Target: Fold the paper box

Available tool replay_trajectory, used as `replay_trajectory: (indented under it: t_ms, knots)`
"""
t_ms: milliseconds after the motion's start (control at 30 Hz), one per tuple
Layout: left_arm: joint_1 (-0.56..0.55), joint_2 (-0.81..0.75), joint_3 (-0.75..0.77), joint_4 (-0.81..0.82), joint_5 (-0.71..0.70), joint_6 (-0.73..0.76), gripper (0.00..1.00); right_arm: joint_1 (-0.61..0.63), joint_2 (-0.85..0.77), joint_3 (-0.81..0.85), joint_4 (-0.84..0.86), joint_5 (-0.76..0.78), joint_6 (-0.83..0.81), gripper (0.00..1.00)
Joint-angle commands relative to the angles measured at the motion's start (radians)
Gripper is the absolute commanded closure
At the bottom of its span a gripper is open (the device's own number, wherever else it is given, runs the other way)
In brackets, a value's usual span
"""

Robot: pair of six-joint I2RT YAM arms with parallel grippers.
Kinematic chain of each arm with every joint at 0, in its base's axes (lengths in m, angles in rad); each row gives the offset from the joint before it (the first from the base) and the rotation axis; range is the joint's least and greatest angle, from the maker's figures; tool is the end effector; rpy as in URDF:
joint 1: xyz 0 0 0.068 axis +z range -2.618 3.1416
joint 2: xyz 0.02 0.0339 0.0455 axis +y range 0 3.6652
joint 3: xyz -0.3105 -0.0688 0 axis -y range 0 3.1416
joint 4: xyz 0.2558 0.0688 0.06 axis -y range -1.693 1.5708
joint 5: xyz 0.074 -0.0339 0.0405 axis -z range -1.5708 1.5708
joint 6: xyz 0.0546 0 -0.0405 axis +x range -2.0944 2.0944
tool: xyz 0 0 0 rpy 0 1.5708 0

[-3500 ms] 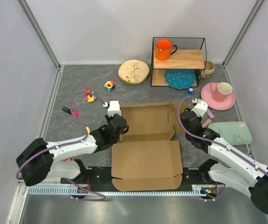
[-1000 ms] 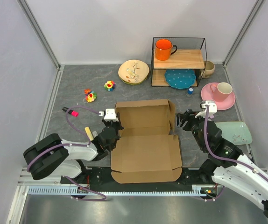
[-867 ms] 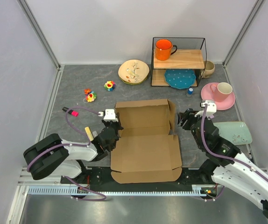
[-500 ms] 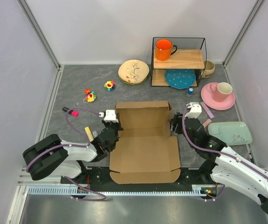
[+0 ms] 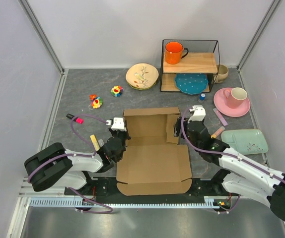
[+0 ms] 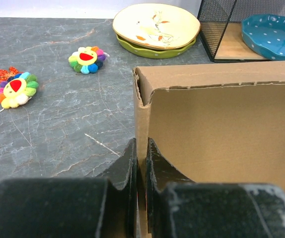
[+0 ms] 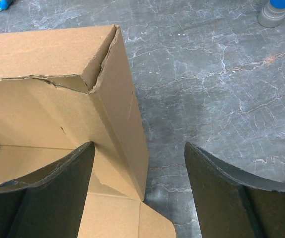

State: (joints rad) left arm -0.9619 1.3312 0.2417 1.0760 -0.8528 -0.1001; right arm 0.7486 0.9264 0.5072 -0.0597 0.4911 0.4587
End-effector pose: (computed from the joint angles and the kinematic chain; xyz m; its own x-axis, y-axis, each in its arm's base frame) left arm 0.1640 -0.1634 0.2147 -0.0186 -0.0883 -0.9959 0.1076 0.9901 -0.0898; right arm 0.1640 0.1172 0.2561 -0.4327 0.1310 -0.8920 -0.1137 0.9736 0.1981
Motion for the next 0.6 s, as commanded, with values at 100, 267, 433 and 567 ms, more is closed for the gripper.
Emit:
replay_trajectory:
  t_ms: [100, 267, 433, 567]
  knots:
    - [-0.014, -0.007, -0.007, 0.090, 0.037, 0.036, 0.98, -0.034, 0.084, 0.027, 0.168, -0.008, -0.038, 0.20]
    - [-0.015, 0.005, -0.004, 0.098, 0.054, 0.039, 0.98, -0.038, 0.172, 0.034, 0.254, -0.020, -0.064, 0.30]
    - [-0.015, 0.011, 0.001, 0.110, 0.055, 0.045, 0.98, -0.038, 0.244, 0.060, 0.268, -0.016, -0.080, 0.65]
    - [-0.015, 0.013, 0.001, 0.113, 0.051, 0.045, 0.98, -0.038, 0.262, 0.045, 0.262, 0.024, -0.092, 0.86]
